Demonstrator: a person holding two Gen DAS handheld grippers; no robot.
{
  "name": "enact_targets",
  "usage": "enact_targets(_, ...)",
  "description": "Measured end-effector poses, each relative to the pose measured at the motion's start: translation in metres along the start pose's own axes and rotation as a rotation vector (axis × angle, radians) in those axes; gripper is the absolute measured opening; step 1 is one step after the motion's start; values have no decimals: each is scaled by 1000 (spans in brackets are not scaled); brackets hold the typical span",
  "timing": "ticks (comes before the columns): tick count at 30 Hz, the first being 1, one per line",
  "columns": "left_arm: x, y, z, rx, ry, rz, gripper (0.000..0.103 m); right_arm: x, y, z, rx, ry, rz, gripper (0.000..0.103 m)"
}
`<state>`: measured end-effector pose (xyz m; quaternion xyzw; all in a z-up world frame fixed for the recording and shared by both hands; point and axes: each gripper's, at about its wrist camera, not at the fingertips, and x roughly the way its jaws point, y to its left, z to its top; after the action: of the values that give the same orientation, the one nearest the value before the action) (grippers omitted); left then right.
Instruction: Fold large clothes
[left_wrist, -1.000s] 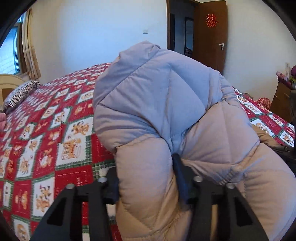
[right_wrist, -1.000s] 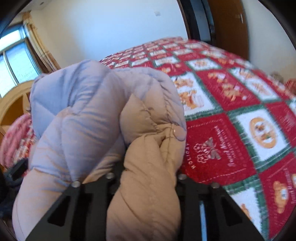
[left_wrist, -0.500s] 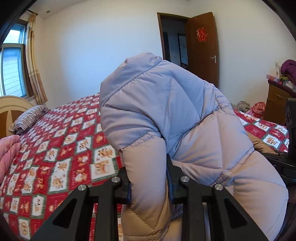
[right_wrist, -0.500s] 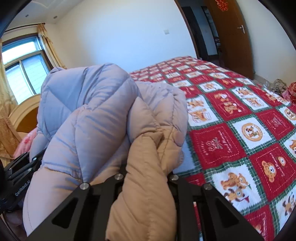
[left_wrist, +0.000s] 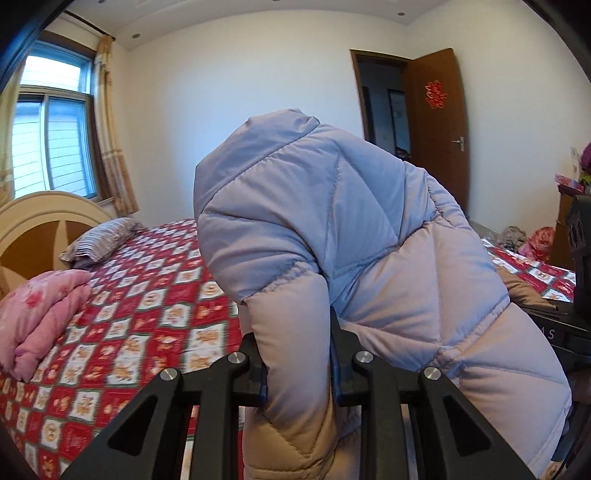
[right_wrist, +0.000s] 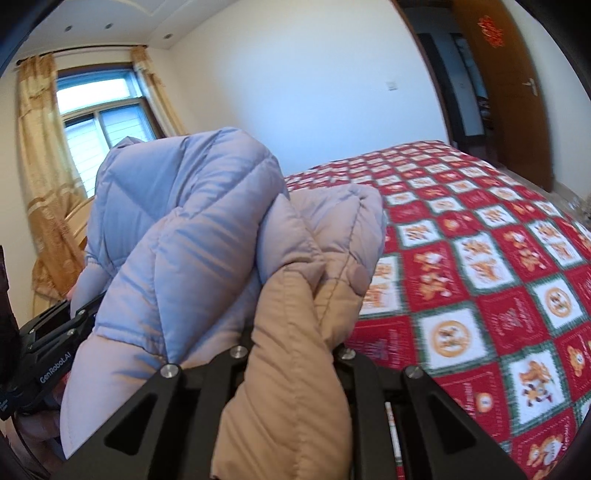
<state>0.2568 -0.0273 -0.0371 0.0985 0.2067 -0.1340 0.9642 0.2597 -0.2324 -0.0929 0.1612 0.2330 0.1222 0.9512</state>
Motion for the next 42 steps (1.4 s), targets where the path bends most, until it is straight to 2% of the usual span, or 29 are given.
enact_targets(13, -34, 78, -22, -73, 12, 112, 24, 38, 79, 0, -114, 52, 117, 18)
enact_targets(29, -24, 148, -67, -151, 94, 199, 23, 87, 146, -20, -217, 163, 190, 17)
enact_targets(35, 2, 171, -95, -182, 165, 211, 23, 115, 144, -34, -203, 223, 162, 17)
enact_targets(38, 9, 175, -106, -196, 186, 205, 24, 125, 136, -47, -185, 262, 122, 18)
enact_targets(42, 14, 175, -109, -190, 195, 216, 36, 130, 128, -58, -175, 290, 98, 18)
